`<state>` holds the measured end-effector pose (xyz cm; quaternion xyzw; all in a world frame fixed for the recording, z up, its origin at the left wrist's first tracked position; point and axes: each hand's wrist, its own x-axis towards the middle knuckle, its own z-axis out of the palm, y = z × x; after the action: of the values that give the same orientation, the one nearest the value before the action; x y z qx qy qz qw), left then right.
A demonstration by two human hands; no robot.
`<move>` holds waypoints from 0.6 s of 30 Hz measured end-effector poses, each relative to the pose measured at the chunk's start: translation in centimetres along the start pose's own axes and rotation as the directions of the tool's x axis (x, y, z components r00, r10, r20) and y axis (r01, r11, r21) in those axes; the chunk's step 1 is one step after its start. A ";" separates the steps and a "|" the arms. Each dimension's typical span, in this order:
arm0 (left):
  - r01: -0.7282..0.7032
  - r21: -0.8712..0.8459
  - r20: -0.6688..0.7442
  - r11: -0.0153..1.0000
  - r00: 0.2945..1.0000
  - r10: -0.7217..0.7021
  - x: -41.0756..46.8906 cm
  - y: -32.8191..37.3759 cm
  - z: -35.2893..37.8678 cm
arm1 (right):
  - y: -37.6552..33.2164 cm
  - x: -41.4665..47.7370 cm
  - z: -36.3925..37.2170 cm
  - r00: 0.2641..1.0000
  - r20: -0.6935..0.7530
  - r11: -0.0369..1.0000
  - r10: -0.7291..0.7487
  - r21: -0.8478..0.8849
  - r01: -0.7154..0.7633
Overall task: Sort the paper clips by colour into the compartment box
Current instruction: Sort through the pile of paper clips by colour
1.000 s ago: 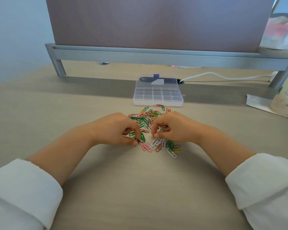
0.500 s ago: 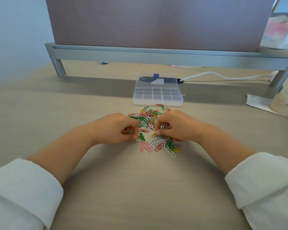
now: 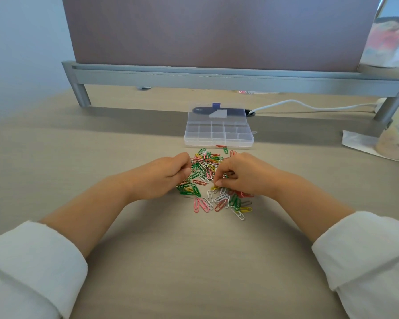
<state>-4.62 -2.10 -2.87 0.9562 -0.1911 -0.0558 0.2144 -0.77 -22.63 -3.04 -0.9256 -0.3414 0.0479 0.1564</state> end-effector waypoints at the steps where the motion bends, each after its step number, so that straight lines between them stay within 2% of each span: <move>1: 0.005 -0.011 0.000 1.000 1.000 -0.005 0.0 0.0 0.0 | 0.0 0.0 0.0 1.000 0.003 1.000 -0.003 0.003 0.003; 5: -0.004 -0.024 -0.029 1.000 1.000 0.004 0.2 0.2 0.5 | 0.0 -0.2 -0.5 0.999 0.033 0.998 -0.008 0.062 0.006; 10: -0.065 -0.076 -0.135 0.995 0.989 0.054 0.7 0.5 1.2 | 0.1 -0.1 -0.3 1.000 -0.005 1.000 -0.005 0.007 0.006; 15: -0.015 -0.105 -0.149 0.994 0.989 -0.001 1.1 1.3 1.4 | 0.7 -0.1 -0.5 0.994 -0.096 0.998 0.045 0.059 -0.039; 18: 0.013 -0.066 -0.153 0.998 0.988 -0.023 1.7 2.5 1.7 | 1.2 -0.1 -0.9 0.988 -0.117 0.995 0.096 0.020 -0.095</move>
<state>-4.18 -5.48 -3.38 0.9520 -0.1633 0.0100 0.2586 0.05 -23.82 -2.63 -0.9410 -0.2864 0.0031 0.1803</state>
